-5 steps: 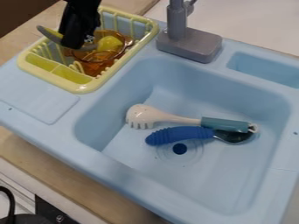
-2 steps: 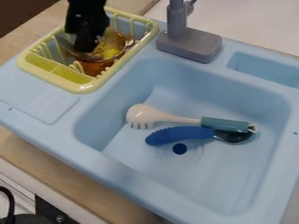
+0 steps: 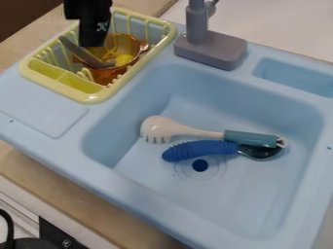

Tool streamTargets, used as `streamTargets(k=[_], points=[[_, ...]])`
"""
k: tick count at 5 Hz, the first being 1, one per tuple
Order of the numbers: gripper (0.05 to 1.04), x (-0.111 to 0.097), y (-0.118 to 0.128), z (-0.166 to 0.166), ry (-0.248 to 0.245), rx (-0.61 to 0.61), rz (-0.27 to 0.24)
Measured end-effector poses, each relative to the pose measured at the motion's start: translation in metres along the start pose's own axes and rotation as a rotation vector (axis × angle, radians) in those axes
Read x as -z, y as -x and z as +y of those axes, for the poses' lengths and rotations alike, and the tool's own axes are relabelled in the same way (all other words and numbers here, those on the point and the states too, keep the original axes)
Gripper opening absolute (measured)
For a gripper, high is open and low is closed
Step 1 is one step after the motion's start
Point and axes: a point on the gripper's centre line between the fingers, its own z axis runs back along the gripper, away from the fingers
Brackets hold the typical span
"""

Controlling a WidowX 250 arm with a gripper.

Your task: Put the yellow spatula in the left side of the sink

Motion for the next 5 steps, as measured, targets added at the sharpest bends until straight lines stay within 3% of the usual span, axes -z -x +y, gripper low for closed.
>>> streamTargets(k=[2,3,4,5], points=[[0.999,-0.011,0.012,0.038,0.002,0.202,0.157],[0.999,-0.009,0.015,0.055,-0.021,0.274,0.224],[0.999,-0.015,0.012,0.064,-0.025,0.31,0.282],[0.999,-0.022,0.01,0.068,-0.014,0.351,0.304]])
